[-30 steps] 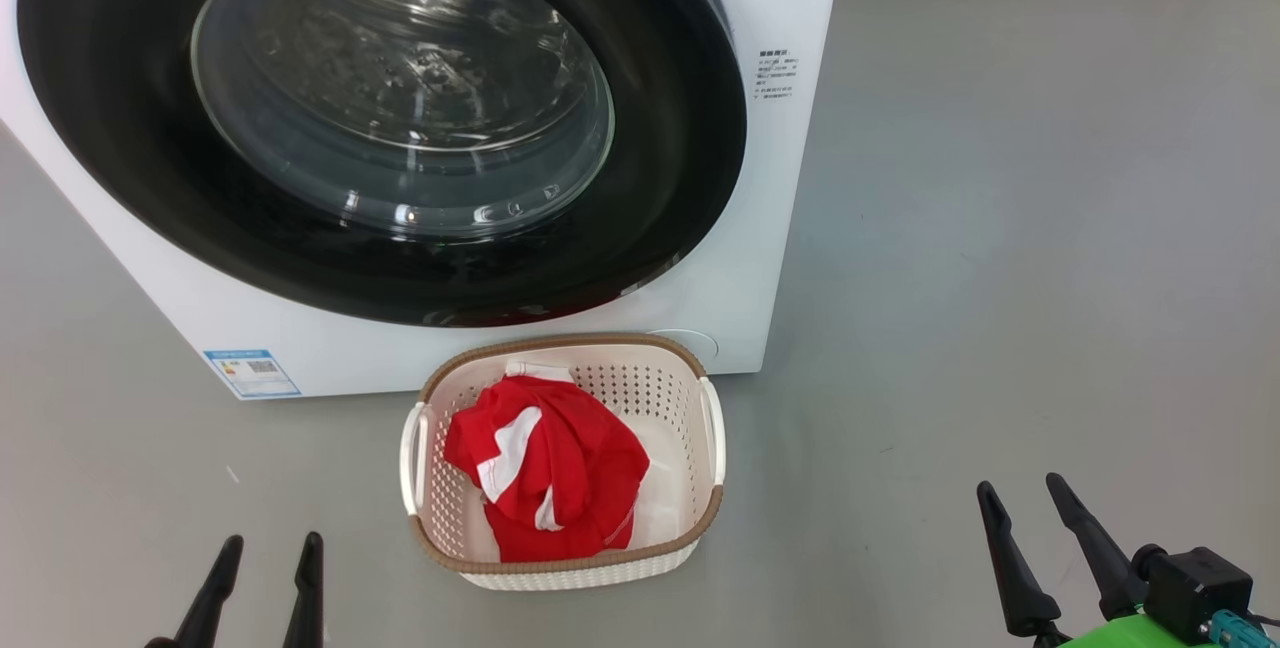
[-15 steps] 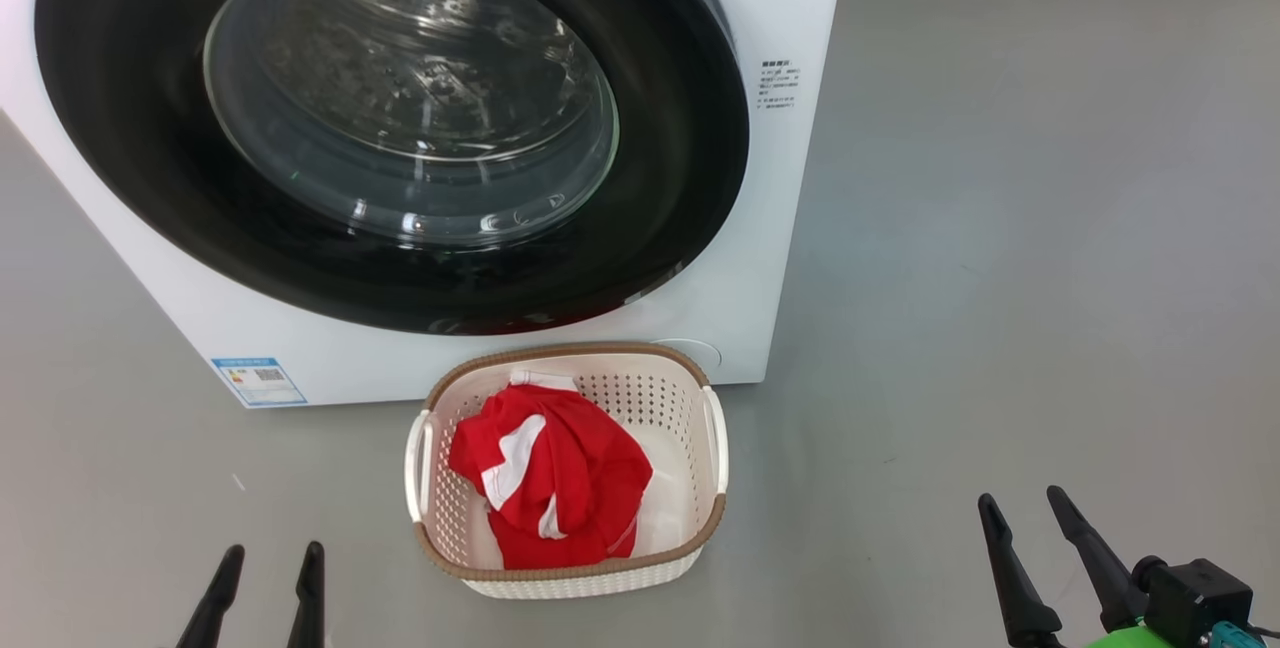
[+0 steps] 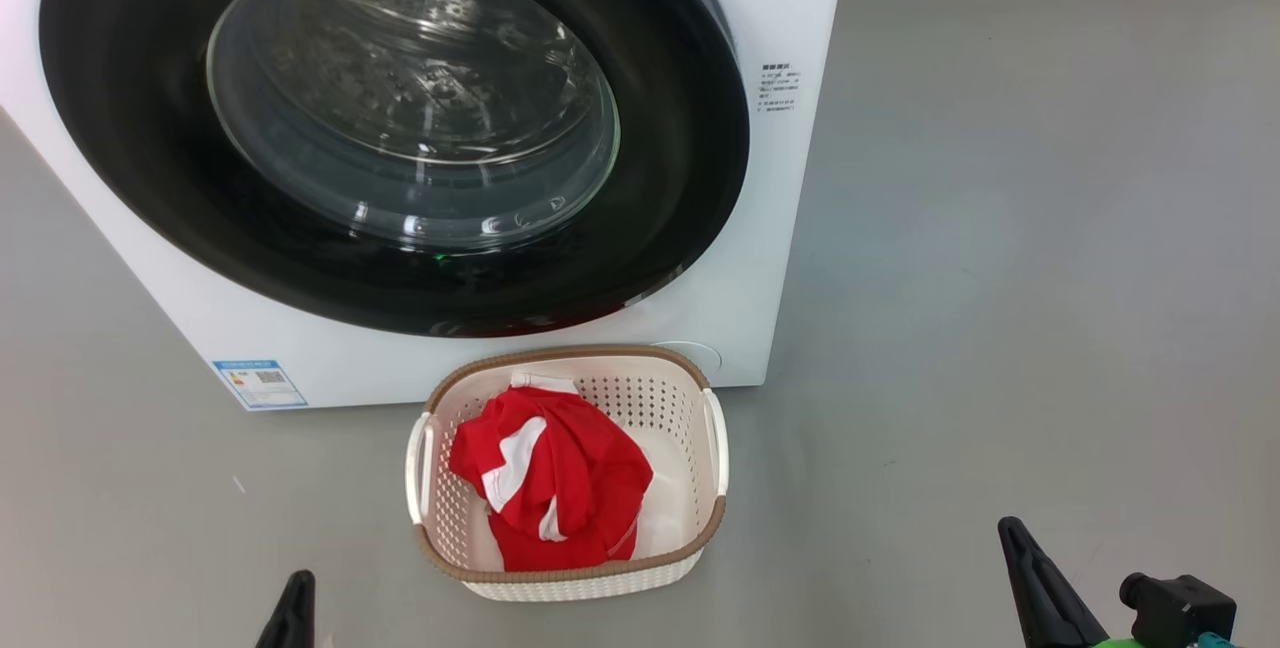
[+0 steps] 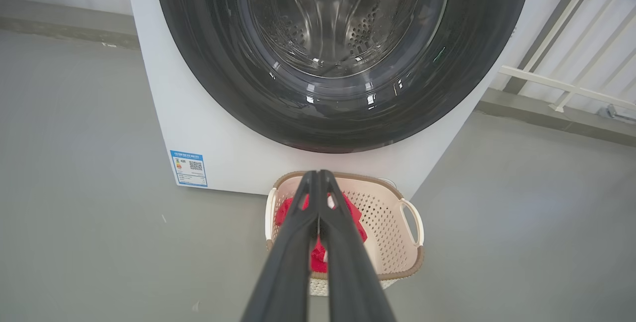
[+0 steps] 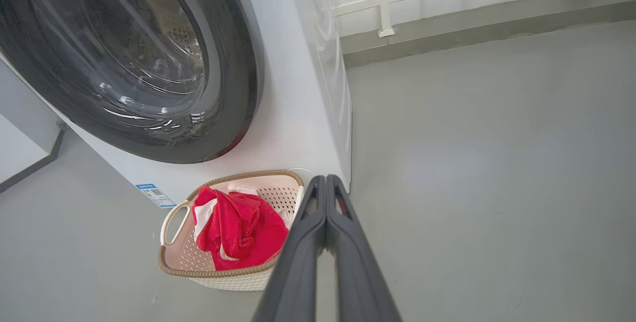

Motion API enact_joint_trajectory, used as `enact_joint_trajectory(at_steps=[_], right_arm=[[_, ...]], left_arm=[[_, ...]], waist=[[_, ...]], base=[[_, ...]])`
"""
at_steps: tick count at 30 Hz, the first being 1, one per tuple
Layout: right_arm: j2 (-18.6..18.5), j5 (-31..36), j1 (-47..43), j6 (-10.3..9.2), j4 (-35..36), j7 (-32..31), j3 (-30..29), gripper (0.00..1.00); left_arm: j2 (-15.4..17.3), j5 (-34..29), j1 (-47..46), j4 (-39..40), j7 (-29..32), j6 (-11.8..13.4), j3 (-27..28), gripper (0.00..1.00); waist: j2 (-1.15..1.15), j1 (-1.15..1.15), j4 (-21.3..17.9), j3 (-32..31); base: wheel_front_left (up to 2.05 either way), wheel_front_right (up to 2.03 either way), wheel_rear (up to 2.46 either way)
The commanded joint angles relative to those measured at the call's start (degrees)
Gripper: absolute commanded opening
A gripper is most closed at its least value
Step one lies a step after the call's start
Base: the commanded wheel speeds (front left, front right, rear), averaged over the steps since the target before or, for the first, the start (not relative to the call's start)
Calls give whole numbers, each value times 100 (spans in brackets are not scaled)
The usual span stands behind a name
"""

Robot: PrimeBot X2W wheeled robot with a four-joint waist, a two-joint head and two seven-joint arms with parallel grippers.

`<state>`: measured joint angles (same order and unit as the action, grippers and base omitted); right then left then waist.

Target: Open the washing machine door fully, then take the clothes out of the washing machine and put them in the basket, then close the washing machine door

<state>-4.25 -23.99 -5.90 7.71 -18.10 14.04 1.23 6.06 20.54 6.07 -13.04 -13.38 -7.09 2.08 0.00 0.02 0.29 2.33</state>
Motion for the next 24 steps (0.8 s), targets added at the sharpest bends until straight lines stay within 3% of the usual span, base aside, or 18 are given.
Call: enact_joint_trajectory(at_steps=[1,5,24], right_arm=[[-58,-170,55,-1,143,-47,-26,0],[-59,-404,96,-2,146,-108,-42,0],[-52,-1501,286,-5,185,-403,-129,0]], left_arm=[[69,182,-63,114,41,-3,59,0],[56,418,-103,102,107,-5,71,0],[-6,1540,-296,64,420,-10,135,0]], waist=[[0,11,-1,-9],[0,-1,-2,-7],[0,-2,-6,-38]], base=[[0,0,0],[0,0,0],[0,0,0]])
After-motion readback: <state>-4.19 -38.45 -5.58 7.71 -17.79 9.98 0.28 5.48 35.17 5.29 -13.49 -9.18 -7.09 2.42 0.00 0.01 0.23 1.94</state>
